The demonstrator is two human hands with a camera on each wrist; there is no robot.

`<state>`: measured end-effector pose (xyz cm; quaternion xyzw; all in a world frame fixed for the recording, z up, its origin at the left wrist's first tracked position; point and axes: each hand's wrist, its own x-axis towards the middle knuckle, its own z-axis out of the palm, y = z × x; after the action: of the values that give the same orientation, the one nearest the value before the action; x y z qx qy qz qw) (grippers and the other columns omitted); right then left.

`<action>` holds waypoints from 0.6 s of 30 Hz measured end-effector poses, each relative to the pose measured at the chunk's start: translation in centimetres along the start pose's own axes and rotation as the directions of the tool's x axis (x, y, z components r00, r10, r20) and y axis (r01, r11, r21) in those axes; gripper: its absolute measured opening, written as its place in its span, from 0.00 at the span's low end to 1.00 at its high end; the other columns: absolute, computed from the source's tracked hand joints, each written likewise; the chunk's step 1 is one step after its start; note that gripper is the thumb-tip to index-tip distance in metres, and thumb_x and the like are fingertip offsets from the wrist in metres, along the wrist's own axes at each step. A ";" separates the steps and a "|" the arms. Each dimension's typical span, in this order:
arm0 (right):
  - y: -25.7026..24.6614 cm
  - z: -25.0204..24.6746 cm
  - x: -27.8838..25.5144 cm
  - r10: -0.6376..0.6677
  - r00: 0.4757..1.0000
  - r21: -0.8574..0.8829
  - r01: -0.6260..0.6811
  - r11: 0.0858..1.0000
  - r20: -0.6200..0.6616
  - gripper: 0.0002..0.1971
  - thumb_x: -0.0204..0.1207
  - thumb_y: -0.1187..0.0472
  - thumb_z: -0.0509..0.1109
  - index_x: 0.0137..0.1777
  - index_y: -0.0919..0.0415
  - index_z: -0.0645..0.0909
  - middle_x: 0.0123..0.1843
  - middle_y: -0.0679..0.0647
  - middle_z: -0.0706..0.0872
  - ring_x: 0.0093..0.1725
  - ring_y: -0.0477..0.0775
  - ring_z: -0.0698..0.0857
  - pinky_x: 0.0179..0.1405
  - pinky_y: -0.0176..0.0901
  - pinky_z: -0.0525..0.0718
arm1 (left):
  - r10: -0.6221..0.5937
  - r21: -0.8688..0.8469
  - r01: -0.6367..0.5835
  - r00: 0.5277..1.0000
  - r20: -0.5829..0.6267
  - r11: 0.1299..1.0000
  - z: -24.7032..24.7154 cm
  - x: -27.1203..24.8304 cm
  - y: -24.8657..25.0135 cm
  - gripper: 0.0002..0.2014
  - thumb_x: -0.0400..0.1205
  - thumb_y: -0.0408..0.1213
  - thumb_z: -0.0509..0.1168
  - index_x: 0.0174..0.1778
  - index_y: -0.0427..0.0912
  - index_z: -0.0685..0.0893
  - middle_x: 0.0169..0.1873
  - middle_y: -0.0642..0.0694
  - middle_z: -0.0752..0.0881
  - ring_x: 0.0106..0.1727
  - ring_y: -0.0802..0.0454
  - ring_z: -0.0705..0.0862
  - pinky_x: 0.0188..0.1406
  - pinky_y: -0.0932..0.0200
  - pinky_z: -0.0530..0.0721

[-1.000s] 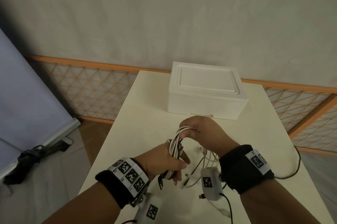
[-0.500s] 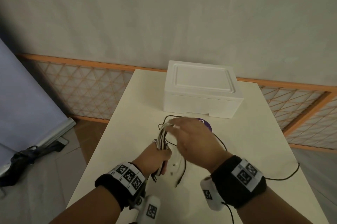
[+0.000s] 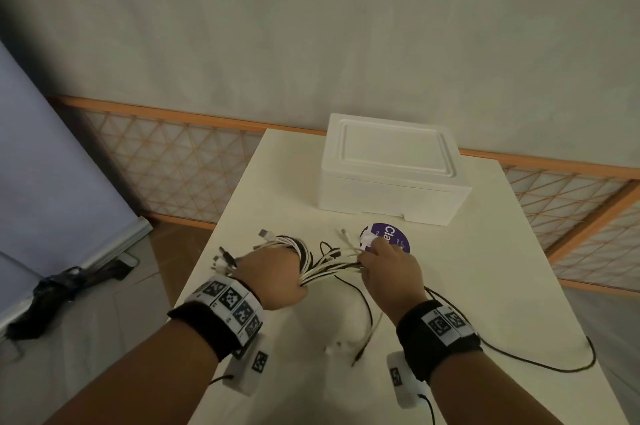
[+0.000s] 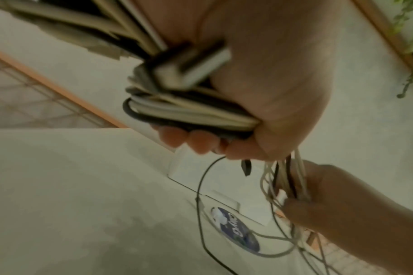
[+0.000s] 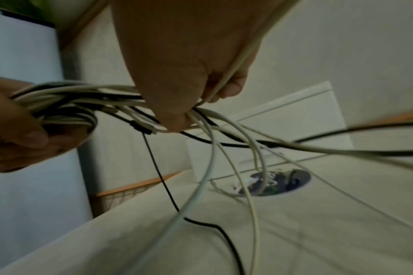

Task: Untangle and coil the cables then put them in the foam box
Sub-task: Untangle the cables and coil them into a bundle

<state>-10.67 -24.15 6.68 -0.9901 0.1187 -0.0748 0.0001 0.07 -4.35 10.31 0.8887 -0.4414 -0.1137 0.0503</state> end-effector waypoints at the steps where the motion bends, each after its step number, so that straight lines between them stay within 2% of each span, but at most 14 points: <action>1: 0.5 0.2 -0.2 0.030 0.998 -0.043 -0.028 0.999 0.046 0.05 0.68 0.56 0.74 0.43 0.48 0.86 0.45 0.50 0.82 0.41 0.57 0.84 0.34 0.48 0.82 | -0.012 0.068 0.011 1.000 0.009 0.998 -0.3 0.1 -0.4 0.08 0.71 0.49 0.63 0.39 0.51 0.73 0.35 0.52 0.76 0.40 0.50 0.78 0.38 0.58 0.76; 3: 2.4 1.1 -1.0 0.131 0.975 -0.153 -0.104 0.983 0.181 0.11 0.75 0.58 0.63 0.52 0.46 0.84 0.55 0.47 0.79 0.54 0.54 0.81 0.49 0.51 0.78 | -0.073 0.151 0.066 0.997 0.037 0.986 -0.5 0.0 -1.5 0.08 0.73 0.47 0.63 0.38 0.48 0.72 0.31 0.52 0.73 0.36 0.49 0.76 0.35 0.57 0.75; 5: 5.3 1.4 -2.2 0.289 0.908 -0.234 -0.223 0.946 0.303 0.15 0.74 0.58 0.59 0.57 0.46 0.82 0.60 0.46 0.76 0.58 0.53 0.77 0.53 0.53 0.77 | -0.160 0.185 0.143 0.984 0.075 0.972 -0.6 -0.3 -3.2 0.10 0.74 0.44 0.64 0.35 0.49 0.68 0.30 0.53 0.71 0.34 0.50 0.74 0.34 0.58 0.72; 7: 8.1 1.4 -3.4 0.403 0.828 -0.259 -0.322 0.911 0.388 0.15 0.74 0.55 0.60 0.58 0.44 0.81 0.57 0.47 0.74 0.58 0.53 0.76 0.54 0.53 0.77 | -0.229 0.175 0.206 0.966 0.123 0.963 -0.1 -0.8 -5.1 0.11 0.72 0.44 0.63 0.33 0.51 0.65 0.32 0.52 0.74 0.35 0.50 0.75 0.36 0.58 0.76; 9: 9.7 0.5 -3.8 0.428 0.805 -0.288 -0.331 0.899 0.412 0.13 0.74 0.49 0.64 0.58 0.42 0.81 0.55 0.46 0.75 0.57 0.51 0.77 0.54 0.50 0.77 | -0.281 0.175 0.250 0.941 0.186 0.952 0.6 -1.1 -6.4 0.09 0.69 0.45 0.62 0.33 0.52 0.65 0.33 0.52 0.75 0.36 0.50 0.78 0.41 0.55 0.83; 11: 9.6 -0.9 -3.2 0.388 0.833 -0.300 -0.282 0.911 0.394 0.19 0.72 0.43 0.69 0.63 0.41 0.78 0.59 0.45 0.76 0.60 0.51 0.77 0.56 0.48 0.76 | -0.297 0.138 0.271 0.926 0.232 0.953 1.4 -1.0 -6.7 0.09 0.69 0.46 0.62 0.35 0.51 0.67 0.33 0.51 0.76 0.36 0.50 0.80 0.39 0.55 0.83; 12: 9.0 -1.6 -2.7 0.350 0.850 -0.271 -0.256 0.928 0.394 0.26 0.69 0.40 0.72 0.68 0.41 0.75 0.63 0.45 0.75 0.62 0.51 0.76 0.58 0.49 0.76 | -0.288 0.102 0.271 0.928 0.238 0.957 1.6 -0.9 -6.3 0.09 0.71 0.46 0.62 0.36 0.51 0.67 0.33 0.51 0.77 0.36 0.50 0.80 0.37 0.55 0.81; 14: 6.8 -2.9 -1.3 0.223 0.897 -0.094 -0.203 0.975 0.381 0.45 0.60 0.35 0.77 0.76 0.44 0.64 0.71 0.48 0.72 0.69 0.54 0.73 0.65 0.53 0.75 | -0.276 0.018 0.280 0.928 0.251 0.960 1.8 -0.5 -5.2 0.10 0.75 0.45 0.63 0.37 0.50 0.67 0.33 0.50 0.77 0.35 0.49 0.80 0.35 0.58 0.78; 16: 3.0 -4.1 -0.4 0.062 0.953 0.118 -0.101 0.988 0.298 0.56 0.55 0.34 0.79 0.81 0.47 0.55 0.78 0.51 0.65 0.76 0.56 0.66 0.74 0.55 0.67 | -0.264 -0.153 0.314 0.923 0.280 0.937 1.6 -0.2 -3.8 0.09 0.76 0.41 0.63 0.37 0.48 0.68 0.28 0.49 0.77 0.28 0.50 0.80 0.29 0.61 0.77; 18: -1.3 -4.3 -0.3 -0.093 0.981 0.205 0.057 0.977 0.168 0.57 0.59 0.38 0.79 0.83 0.48 0.48 0.82 0.53 0.59 0.81 0.57 0.58 0.81 0.56 0.55 | -0.225 -0.339 0.326 0.926 0.305 0.882 1.4 0.0 -2.4 0.07 0.75 0.38 0.63 0.37 0.46 0.69 0.23 0.47 0.79 0.23 0.49 0.80 0.26 0.60 0.78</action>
<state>-11.26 -22.79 10.91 -0.9916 0.0726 0.0016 0.1068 1.60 -2.83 8.53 0.8931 -0.2815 -0.3179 0.1488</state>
